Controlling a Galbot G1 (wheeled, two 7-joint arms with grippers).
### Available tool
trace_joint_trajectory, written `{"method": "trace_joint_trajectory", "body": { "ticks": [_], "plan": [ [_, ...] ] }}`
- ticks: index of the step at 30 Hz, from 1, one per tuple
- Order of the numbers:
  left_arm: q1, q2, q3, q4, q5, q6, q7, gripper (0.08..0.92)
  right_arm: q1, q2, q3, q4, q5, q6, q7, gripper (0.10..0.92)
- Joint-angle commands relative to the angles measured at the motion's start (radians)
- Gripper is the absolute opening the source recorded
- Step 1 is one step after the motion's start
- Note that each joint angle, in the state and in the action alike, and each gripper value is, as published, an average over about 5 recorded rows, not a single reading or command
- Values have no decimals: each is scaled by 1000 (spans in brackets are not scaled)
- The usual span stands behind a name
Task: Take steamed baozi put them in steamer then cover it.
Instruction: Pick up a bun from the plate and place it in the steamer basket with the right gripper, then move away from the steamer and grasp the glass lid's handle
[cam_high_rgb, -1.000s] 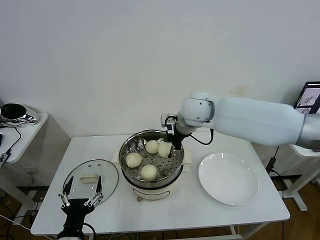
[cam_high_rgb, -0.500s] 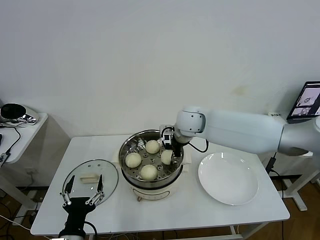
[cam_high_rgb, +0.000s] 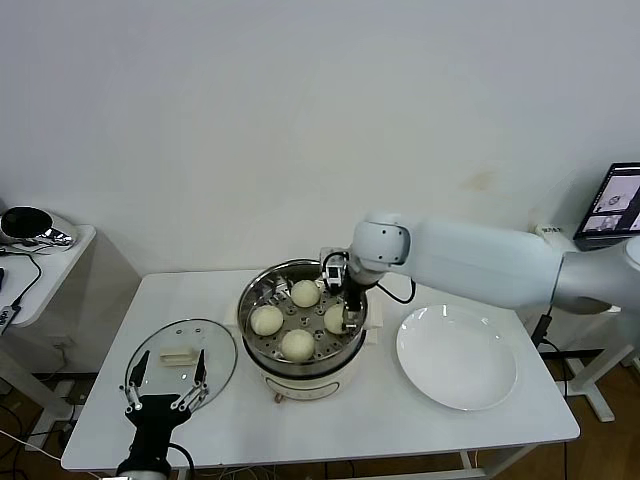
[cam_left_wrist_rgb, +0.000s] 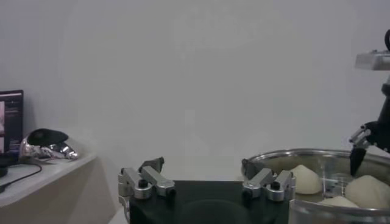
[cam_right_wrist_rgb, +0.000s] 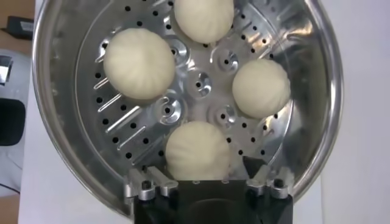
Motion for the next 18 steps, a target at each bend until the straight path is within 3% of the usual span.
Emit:
{"method": "trace_joint_trajectory", "body": {
  "ticks": [1, 8, 13, 18],
  "plan": [
    [-5, 5, -3, -1, -6, 6, -3, 823, 52, -162, 148, 149, 68, 28, 18, 822],
    [-18, 9, -3, -1, -46, 89, -57, 823, -269, -426, 380, 345, 214, 334, 436, 823],
    [-19, 20, -11, 15, -33, 95, -61, 823, -771, -549, 782, 398, 108, 558, 597, 823],
    [-21, 24, -12, 37, 12, 85, -50, 823, -1294, -474, 1299, 403, -13, 750, 648, 823]
  ]
}}
